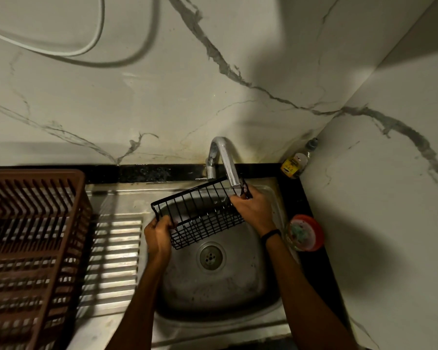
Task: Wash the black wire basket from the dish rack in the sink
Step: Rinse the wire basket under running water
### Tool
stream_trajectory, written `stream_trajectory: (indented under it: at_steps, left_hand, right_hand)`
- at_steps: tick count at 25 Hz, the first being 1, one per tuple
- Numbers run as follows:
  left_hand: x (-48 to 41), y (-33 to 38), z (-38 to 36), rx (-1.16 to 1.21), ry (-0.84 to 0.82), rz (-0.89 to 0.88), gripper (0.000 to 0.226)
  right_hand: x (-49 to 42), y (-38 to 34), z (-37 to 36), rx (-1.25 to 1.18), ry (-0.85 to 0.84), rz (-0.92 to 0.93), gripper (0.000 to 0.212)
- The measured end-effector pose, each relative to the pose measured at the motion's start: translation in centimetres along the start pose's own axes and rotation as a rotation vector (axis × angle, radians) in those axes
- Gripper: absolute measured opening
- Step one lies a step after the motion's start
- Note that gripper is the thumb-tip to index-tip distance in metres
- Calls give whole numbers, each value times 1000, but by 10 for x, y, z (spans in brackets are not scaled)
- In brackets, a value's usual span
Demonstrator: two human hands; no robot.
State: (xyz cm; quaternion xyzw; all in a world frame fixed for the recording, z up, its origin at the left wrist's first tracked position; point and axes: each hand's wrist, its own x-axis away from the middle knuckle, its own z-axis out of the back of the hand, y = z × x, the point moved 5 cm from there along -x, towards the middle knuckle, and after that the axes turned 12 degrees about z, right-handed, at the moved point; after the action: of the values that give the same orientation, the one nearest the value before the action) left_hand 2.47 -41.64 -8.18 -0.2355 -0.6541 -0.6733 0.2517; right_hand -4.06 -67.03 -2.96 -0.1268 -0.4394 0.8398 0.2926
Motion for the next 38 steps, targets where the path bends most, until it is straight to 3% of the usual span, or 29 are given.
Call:
stream_trajectory:
  at_steps: [2, 4, 6, 8, 10, 12, 17, 19, 21, 25, 28, 30, 32, 33, 36, 38]
  left_hand:
    - [-3, 3, 8, -175, 55, 28, 29]
    - [-1, 14, 17, -351, 165, 10, 22]
    - [2, 30, 20, -407, 232, -81, 49]
    - [13, 45, 1, -442, 175, -277, 59]
    - [27, 58, -35, -475, 31, -456, 43]
    - [33, 68, -74, -494, -107, -519, 33]
    - [8, 62, -96, -353, -180, -213, 67]
    - [-3, 55, -87, -249, -149, -148, 60]
    - [-7, 53, -83, -155, -139, -103, 54]
    - [6, 59, -89, -124, -143, -78, 45]
    - [6, 56, -84, -45, -127, -15, 32]
    - [10, 53, -81, -15, -125, -5, 28]
    - [13, 51, -84, -43, -122, -54, 29]
    - [13, 49, -85, -42, -128, -66, 30]
    - [15, 46, -87, -11, -127, -59, 27]
    - [18, 45, -87, -44, -83, -66, 31]
  right_hand:
    - [9, -16, -2, 101, 38, -5, 23]
    - [17, -30, 1, 216, 76, 11, 25]
    - [19, -40, 5, 280, 93, 24, 26]
    - [20, -48, 5, 322, 73, 21, 29]
    - [24, -57, -2, 412, 54, 10, 40]
    - [31, -62, -16, 538, 36, 54, 58]
    - [52, -58, -44, 524, -150, 266, 90]
    - [61, -52, -46, 504, -275, 354, 89]
    - [52, -44, -38, 458, -240, 392, 82]
    - [16, -41, -32, 431, -131, 254, 75]
    - [13, -50, -42, 512, -185, 338, 70]
    - [1, -46, -34, 457, -198, 281, 65]
    - [-12, -51, -25, 438, -105, 209, 75]
    - [-5, -63, -30, 458, -95, 283, 80]
    - [29, -68, -59, 526, -258, 575, 66]
    - [14, -46, -48, 527, -242, 501, 62]
